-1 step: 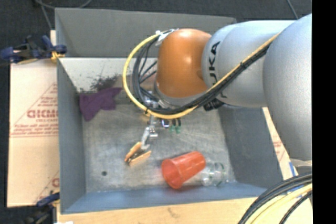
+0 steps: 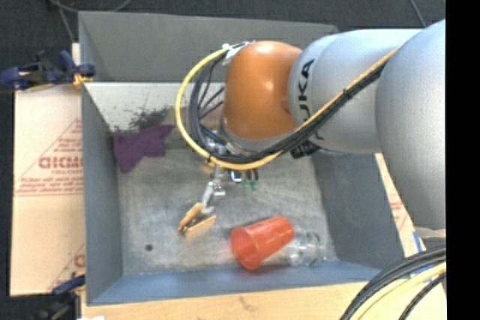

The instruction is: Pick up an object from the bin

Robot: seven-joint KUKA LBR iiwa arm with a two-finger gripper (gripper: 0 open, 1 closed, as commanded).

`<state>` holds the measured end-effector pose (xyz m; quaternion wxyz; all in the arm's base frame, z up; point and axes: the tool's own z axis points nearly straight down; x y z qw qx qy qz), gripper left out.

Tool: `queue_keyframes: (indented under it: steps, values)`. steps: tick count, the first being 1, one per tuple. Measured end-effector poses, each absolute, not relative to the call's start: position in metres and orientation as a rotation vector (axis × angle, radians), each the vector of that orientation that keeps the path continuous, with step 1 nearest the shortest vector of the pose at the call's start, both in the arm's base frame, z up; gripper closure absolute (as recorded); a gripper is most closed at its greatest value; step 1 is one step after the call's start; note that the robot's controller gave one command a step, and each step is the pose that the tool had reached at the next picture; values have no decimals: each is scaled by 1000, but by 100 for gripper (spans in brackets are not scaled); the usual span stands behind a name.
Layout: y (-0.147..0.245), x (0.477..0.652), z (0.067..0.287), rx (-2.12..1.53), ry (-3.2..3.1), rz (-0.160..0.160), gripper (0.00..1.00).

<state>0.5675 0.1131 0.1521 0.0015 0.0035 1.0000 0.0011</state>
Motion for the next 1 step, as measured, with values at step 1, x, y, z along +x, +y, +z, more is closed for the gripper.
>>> queue_keyframes:
  steps: [1]
  values:
    - [105, 589, 99, -144, 3144, 10, 100]
